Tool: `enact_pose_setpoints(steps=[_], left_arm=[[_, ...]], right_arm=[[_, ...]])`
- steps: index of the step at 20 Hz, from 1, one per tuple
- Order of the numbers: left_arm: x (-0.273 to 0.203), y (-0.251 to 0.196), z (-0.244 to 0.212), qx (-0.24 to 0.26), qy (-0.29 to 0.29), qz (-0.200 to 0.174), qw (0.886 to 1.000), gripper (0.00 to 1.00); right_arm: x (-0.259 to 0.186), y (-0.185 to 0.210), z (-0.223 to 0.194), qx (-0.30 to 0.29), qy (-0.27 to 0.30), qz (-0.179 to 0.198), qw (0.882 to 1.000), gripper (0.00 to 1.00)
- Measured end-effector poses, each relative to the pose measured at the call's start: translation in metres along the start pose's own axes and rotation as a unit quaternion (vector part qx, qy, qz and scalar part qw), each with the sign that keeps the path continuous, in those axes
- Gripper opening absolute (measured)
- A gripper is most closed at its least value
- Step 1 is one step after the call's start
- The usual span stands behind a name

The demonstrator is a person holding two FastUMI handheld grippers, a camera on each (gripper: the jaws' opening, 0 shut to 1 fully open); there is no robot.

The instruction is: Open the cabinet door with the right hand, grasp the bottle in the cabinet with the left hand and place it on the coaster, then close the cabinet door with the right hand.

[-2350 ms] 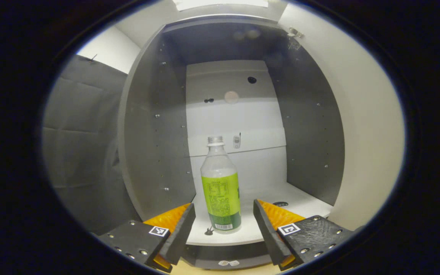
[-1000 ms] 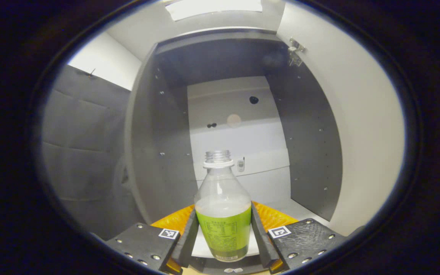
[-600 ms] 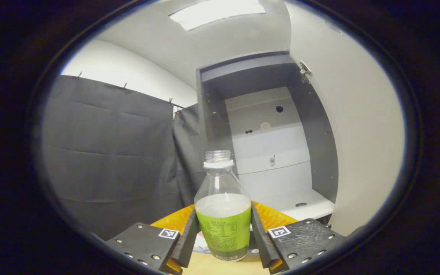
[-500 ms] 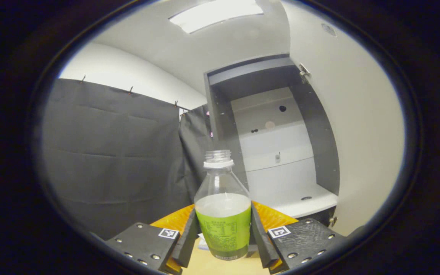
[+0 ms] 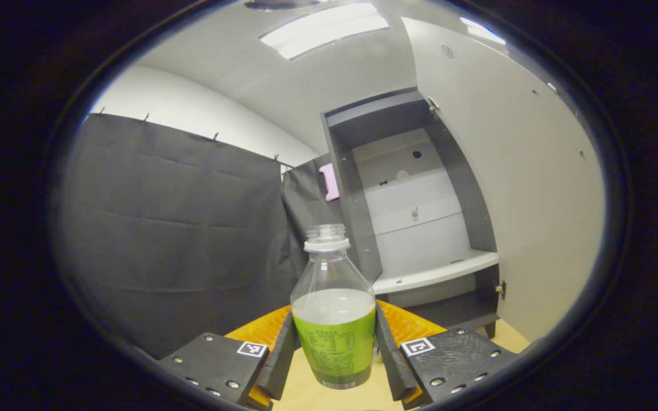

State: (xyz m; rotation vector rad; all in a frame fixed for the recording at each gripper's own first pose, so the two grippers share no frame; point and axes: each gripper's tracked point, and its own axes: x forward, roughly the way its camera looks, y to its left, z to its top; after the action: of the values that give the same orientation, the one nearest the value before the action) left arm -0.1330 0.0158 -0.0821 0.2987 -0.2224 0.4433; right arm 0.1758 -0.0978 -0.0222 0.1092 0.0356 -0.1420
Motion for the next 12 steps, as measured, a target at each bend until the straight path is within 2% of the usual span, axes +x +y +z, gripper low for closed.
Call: enact_pose_setpoints(steps=[2,3,7,9,12], left_arm=[[-0.015,-0.005,-0.035,-0.006,0.011,-0.005,1.0,0.73],[-0.022,-0.01,-0.053,-0.013,0.019,-0.009,1.0,0.69],[-0.035,-0.035,-0.125,-0.029,0.053,-0.033,0.998,0.7],[-0.04,-0.04,-0.153,-0.04,0.071,-0.039,0.996,0.7],[-0.043,-0.035,-0.182,-0.048,0.07,-0.031,0.996,0.7]], right_arm=[[-0.005,-0.001,-0.029,-0.019,0.032,-0.004,0.999,0.95],[-0.008,-0.001,-0.042,-0.033,0.045,-0.005,0.998,0.95],[-0.02,0.005,-0.082,-0.109,0.062,0.004,0.992,0.95],[-0.028,0.011,-0.114,-0.108,0.096,0.015,0.989,0.95],[-0.031,0.014,-0.129,-0.085,0.105,0.013,0.991,0.95]])
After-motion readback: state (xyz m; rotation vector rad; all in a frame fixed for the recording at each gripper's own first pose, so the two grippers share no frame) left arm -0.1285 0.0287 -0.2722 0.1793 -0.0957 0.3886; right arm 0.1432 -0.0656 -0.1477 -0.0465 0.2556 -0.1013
